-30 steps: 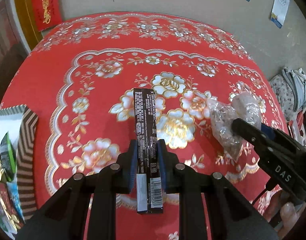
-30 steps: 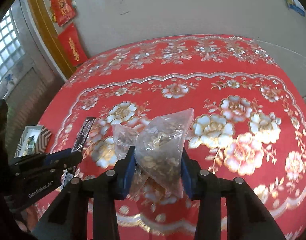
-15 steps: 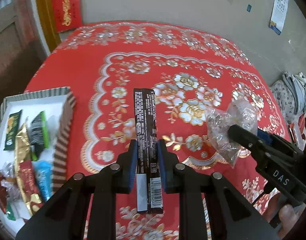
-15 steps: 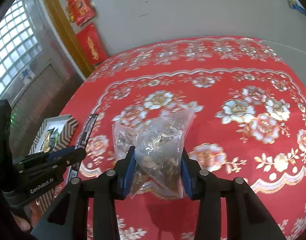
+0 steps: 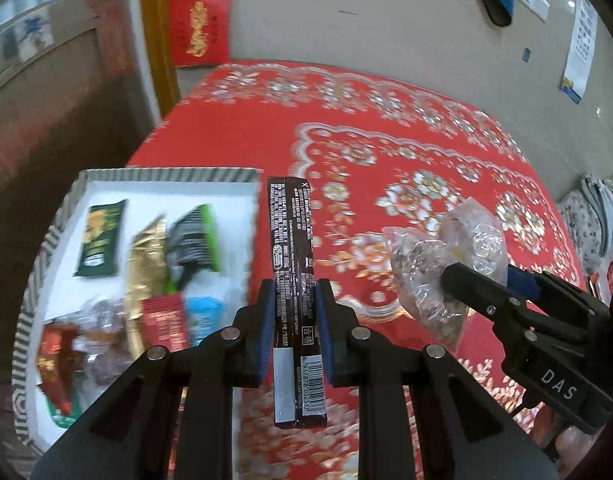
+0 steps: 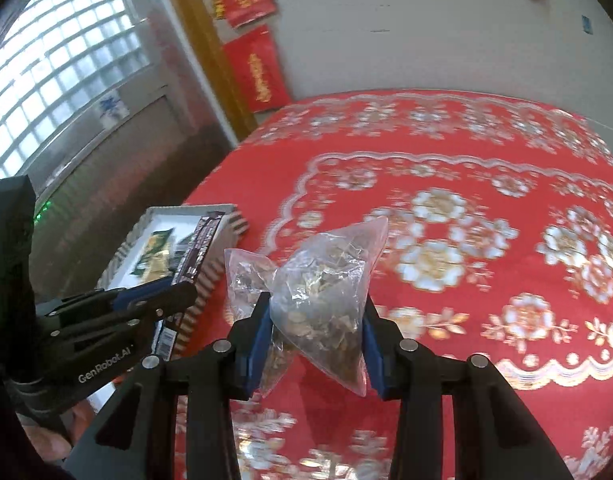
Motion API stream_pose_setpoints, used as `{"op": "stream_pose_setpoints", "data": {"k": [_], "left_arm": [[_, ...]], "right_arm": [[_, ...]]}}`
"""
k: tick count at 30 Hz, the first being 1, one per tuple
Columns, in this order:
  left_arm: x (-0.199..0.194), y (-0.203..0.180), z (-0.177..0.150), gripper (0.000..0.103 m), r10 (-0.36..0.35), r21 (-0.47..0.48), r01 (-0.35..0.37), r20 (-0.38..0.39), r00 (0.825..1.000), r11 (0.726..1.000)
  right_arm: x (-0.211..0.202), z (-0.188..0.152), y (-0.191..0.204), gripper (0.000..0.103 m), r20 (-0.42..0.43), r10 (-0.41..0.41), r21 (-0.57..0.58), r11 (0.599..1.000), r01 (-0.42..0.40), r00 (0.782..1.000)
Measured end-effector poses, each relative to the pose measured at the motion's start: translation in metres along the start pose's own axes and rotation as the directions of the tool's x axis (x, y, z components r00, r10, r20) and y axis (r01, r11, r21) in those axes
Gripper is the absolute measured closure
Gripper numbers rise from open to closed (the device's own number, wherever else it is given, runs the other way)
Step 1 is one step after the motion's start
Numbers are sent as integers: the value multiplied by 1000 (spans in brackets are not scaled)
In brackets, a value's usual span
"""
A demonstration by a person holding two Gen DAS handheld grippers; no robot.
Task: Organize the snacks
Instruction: 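Carry the chocolate bar and nut bags over the white tray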
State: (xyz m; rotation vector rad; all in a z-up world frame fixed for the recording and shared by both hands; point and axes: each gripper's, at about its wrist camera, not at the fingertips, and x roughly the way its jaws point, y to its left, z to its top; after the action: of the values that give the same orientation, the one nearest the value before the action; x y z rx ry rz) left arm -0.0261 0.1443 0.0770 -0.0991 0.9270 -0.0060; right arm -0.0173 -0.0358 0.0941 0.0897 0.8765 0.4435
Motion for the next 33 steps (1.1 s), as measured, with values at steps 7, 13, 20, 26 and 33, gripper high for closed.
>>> {"op": "stream_pose_setpoints", "data": {"k": [7,13,20,26,33], "left_arm": [[-23,50,-10,86,49,-54,-47,24,999,997],[-33,91,-25,86,90,-105,-88,19,996,991],[-37,127,-42,86,121,-156,-119,6,993,981],[-36,148,-53,85,142,-198,-140,-1,990,970],[-36,156,-57,82,178,-231,-167,28,984,959]], "right_arm": [[15,3,57,61,-26,67,-84,994,-69,997],[34,2,105,61,-66,116,-153,980,-125,991],[58,-3,152,61,-123,148,-221,960,-172,981],[83,-13,184,61,-180,158,-259,945,-202,971],[93,-16,194,44,-166,144,-295,937,-188,976]]}}
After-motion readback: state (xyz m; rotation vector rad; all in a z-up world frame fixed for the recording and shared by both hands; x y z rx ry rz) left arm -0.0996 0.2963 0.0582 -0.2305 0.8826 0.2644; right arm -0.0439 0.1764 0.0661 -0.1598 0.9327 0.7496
